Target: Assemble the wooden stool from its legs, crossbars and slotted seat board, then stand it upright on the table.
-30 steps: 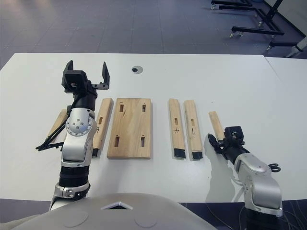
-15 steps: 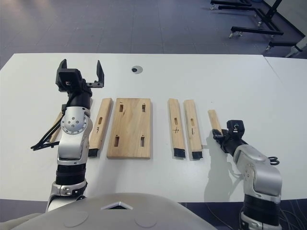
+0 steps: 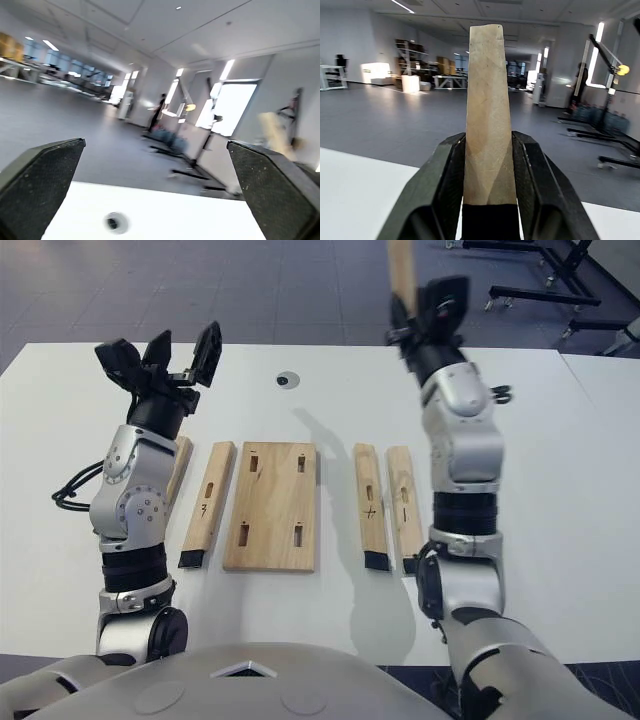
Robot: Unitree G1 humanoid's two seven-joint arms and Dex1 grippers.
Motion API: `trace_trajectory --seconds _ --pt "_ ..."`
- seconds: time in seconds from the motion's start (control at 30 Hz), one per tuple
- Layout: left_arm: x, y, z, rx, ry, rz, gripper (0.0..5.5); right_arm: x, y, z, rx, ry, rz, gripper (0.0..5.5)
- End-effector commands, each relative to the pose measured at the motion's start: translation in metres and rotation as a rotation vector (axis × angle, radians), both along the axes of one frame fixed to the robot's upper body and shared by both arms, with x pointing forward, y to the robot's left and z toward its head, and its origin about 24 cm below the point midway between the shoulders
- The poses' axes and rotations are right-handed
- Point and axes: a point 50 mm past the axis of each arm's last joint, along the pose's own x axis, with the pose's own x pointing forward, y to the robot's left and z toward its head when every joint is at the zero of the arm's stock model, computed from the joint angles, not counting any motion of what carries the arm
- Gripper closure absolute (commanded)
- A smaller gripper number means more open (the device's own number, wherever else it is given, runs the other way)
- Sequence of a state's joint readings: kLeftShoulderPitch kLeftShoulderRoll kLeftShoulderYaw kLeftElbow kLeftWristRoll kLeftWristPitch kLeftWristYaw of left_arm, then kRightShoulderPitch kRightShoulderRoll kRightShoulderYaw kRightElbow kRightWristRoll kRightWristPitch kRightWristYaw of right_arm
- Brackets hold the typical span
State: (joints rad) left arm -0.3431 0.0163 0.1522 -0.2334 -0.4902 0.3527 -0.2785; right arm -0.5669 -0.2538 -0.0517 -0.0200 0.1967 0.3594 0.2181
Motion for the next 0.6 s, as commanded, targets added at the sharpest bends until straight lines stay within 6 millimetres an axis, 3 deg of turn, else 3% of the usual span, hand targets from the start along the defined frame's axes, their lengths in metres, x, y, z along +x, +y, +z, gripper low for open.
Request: trace_trajectory --seconds 0.03,0.17,0.33,0.6 --pt "-0.010 -0.015 0.002 -0.026 0.018 -0.245 0.28 -0.025 0.052 -0.019 -0.090 -0.056 0.267 4.22" --pt "-0.019 -0.016 0.005 -0.155 0.040 -0.400 0.28 -0.039 0.074 -0.026 -0.163 -0.120 0.373 4.22" --pt "-0.012 -0.015 -0.005 -0.162 0.128 -0.380 0.28 -0.051 0.082 -0.039 -0.223 -0.098 0.514 4.22" --pt "-0.009 -0.013 -0.013 -0.182 0.160 -0.360 1.48 -0.054 0.082 -0.047 -0.241 -0.067 0.568 4.22"
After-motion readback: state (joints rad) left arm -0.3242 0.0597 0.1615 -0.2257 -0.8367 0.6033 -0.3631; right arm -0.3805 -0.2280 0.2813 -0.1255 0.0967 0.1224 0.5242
